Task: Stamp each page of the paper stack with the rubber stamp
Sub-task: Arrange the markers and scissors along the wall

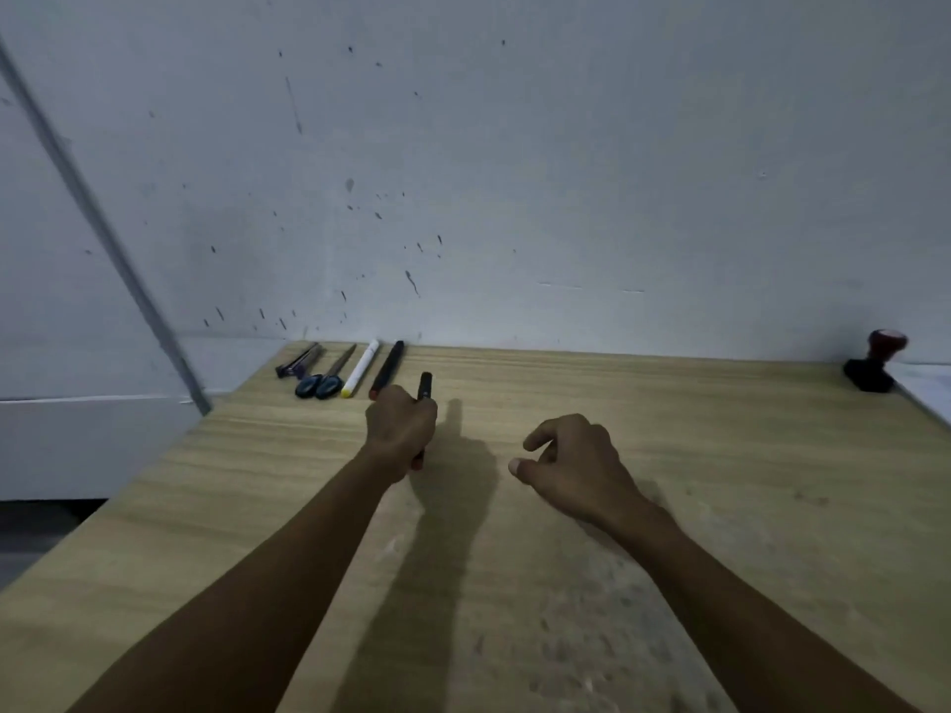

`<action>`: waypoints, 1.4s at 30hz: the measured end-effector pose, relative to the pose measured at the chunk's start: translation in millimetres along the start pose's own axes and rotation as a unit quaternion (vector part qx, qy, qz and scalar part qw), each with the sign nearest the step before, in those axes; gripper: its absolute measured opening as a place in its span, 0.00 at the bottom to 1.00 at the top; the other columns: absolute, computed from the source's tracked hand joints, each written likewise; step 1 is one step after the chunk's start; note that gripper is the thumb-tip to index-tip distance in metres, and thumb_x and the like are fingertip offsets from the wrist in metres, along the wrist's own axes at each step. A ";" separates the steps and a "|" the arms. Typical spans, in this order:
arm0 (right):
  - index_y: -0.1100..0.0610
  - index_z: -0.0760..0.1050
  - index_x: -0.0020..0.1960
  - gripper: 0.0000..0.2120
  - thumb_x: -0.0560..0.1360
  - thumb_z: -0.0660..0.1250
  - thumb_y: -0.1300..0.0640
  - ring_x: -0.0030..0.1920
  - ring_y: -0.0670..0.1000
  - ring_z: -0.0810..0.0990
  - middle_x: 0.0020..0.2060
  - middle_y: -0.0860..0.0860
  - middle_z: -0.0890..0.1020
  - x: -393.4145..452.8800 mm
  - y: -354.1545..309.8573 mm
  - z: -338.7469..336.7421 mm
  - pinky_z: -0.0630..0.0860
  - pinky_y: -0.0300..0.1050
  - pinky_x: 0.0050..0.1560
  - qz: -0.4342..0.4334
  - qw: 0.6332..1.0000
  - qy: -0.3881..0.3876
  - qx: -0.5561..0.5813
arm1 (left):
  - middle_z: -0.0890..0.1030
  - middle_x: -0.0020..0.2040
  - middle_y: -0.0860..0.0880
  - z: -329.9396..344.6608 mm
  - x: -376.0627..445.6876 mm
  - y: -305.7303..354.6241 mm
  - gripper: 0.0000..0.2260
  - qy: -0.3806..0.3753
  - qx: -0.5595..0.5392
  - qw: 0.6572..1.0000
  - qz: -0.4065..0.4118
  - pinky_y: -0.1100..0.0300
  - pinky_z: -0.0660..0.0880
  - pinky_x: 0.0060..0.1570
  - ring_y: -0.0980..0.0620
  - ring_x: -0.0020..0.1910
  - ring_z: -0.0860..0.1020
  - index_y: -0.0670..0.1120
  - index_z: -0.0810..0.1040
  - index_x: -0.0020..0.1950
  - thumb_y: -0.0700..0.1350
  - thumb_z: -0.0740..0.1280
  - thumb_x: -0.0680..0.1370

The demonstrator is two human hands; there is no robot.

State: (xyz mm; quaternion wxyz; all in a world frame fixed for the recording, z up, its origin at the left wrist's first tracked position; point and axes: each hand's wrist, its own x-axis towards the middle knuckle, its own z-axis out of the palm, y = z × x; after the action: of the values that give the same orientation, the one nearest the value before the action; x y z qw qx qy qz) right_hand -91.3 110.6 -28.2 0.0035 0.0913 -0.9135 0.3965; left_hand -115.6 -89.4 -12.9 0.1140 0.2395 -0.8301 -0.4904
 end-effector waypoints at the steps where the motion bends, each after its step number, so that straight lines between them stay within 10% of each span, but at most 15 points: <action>1: 0.49 0.79 0.53 0.17 0.68 0.74 0.43 0.44 0.47 0.81 0.40 0.47 0.82 8.5 0.1 3.6 0.79 0.49 0.51 0.000 1.000 -0.001 -0.007 | 0.74 0.33 0.41 1.0 9.6 0.3 0.11 0.007 0.034 0.999 0.020 0.57 0.68 0.31 0.46 0.31 0.74 0.41 0.69 0.33 0.40 0.63 0.76; 8: 0.48 0.77 0.56 0.18 0.69 0.73 0.43 0.46 0.49 0.82 0.48 0.50 0.81 71.3 0.3 21.6 0.79 0.51 0.51 -0.003 0.999 -0.017 -0.046 | 0.78 0.61 0.39 14.8 82.5 14.8 0.09 0.028 0.288 0.950 0.113 0.52 0.76 0.44 0.38 0.53 0.80 0.41 0.76 0.54 0.41 0.61 0.76; 15: 0.48 0.77 0.56 0.17 0.70 0.73 0.44 0.46 0.48 0.81 0.50 0.50 0.81 113.7 2.7 26.9 0.78 0.49 0.51 -0.011 0.998 -0.014 -0.059 | 0.74 0.62 0.40 30.7 133.6 11.9 0.13 0.039 0.447 0.883 0.138 0.45 0.69 0.59 0.39 0.64 0.70 0.42 0.72 0.62 0.45 0.58 0.80; 42: 0.47 0.76 0.55 0.15 0.70 0.72 0.45 0.49 0.49 0.79 0.51 0.49 0.80 100.0 7.6 -3.5 0.76 0.47 0.52 0.013 0.997 0.020 -0.071 | 0.75 0.56 0.41 37.7 112.5 8.4 0.13 0.079 0.383 0.891 0.228 0.47 0.69 0.56 0.38 0.59 0.72 0.41 0.76 0.54 0.49 0.63 0.76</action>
State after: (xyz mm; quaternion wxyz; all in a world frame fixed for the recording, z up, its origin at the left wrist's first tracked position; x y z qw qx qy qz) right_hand -191.1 101.8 -23.5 0.0234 0.0711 -0.9402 0.3322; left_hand -230.7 -114.7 -29.3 0.1876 0.1068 -0.9736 -0.0740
